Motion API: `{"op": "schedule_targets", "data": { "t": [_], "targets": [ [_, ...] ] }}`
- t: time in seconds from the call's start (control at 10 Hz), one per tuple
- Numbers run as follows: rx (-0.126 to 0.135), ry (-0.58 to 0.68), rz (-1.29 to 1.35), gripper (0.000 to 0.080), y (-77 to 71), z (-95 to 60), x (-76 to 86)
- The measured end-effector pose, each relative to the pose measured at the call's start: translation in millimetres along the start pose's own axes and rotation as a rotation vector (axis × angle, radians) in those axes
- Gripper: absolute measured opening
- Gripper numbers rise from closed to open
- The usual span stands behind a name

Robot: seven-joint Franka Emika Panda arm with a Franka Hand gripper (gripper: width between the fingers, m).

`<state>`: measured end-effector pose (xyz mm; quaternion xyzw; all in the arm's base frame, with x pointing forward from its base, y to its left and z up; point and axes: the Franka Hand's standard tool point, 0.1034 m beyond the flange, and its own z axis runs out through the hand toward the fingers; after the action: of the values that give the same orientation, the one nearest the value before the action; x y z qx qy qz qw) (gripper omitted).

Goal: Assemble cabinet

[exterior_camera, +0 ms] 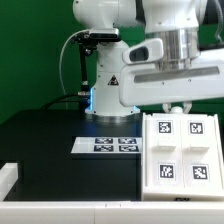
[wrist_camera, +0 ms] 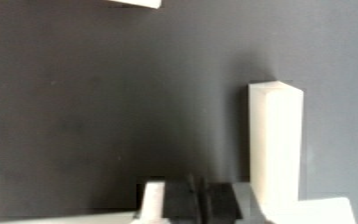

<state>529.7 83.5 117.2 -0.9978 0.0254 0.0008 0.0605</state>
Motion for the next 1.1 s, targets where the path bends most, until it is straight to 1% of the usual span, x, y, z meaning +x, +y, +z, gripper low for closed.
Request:
{"op": "schedule_targets", "data": {
  "t": [0.1,0.2,0.4,0.6,0.7,0.8,0.9,1.1],
  "targets": [
    [0.002,0.009,-0.02,0.0001,0.3,-6.2,6.8],
    [0.003,0.014,-0.035,0.0001,-0.3,-7.7,10.1],
    [0.004,0.008,-0.055,0.0001,1.6,-5.5,23.1],
    [0.018,-0.057,-0.052,0.0001,-1.2,-9.7,29.5],
    [0.02,-0.064,-0.048,0.0001,-2.2,-10.6,30.2],
    [0.019,-0.065,-0.044,0.0001,-2.0,-9.2,28.9],
    [0.017,-0.071,-0.038,0.0001,-0.1,-4.9,23.1],
    [0.011,-0.064,-0.029,0.0001,1.8,-1.7,5.0]
  ]
}}
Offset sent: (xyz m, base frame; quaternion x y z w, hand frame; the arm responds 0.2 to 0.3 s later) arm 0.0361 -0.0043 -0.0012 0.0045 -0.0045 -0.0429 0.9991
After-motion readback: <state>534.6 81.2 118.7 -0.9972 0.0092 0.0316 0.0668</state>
